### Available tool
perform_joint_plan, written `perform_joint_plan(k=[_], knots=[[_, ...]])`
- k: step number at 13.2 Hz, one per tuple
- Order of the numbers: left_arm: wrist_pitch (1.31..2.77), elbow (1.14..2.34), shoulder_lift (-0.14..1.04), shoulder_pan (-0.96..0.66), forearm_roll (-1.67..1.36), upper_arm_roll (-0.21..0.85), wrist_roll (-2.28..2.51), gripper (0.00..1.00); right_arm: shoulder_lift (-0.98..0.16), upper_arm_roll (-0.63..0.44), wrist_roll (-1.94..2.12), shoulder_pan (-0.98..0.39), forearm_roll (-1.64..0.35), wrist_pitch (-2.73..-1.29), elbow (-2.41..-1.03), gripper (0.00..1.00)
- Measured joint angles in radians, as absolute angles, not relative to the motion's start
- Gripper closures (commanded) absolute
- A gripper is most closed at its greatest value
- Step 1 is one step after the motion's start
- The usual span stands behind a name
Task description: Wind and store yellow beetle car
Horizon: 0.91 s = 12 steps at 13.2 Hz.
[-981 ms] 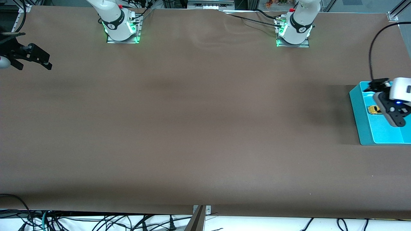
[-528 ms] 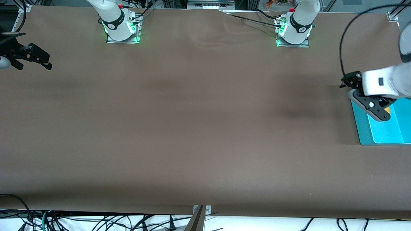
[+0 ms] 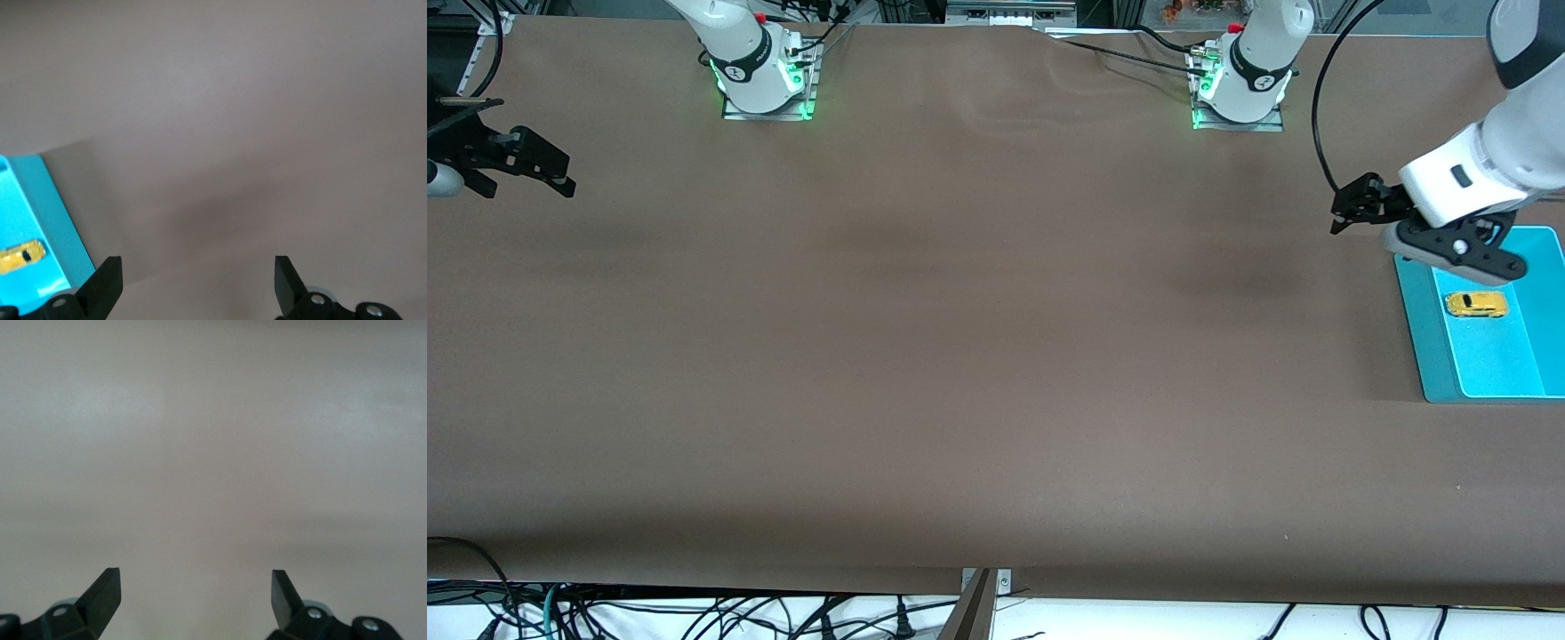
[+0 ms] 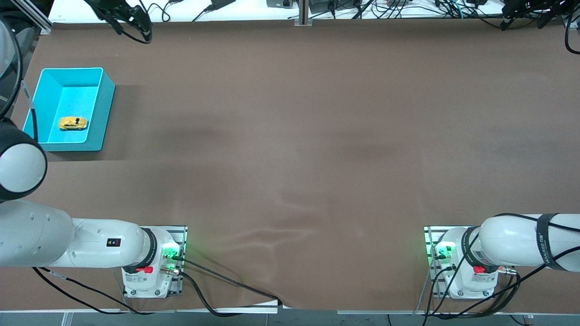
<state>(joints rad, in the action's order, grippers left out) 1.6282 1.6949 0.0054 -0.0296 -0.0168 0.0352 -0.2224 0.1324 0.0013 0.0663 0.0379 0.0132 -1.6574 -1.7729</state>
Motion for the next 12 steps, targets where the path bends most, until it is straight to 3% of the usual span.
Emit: perform_joint_plan(k=[4, 12], knots=[[1.634, 1.722, -0.044, -0.040, -0.017, 0.026, 0.015, 0.00, 0.132, 0.002, 0.067, 0.038, 0.013, -1.657, -1.773, 0.00], [1.661, 1.703, -0.022, 0.014, 0.000, 0.075, 0.046, 0.00, 0.123, 0.015, 0.124, 0.036, 0.013, -1.645, -1.772, 0.00]])
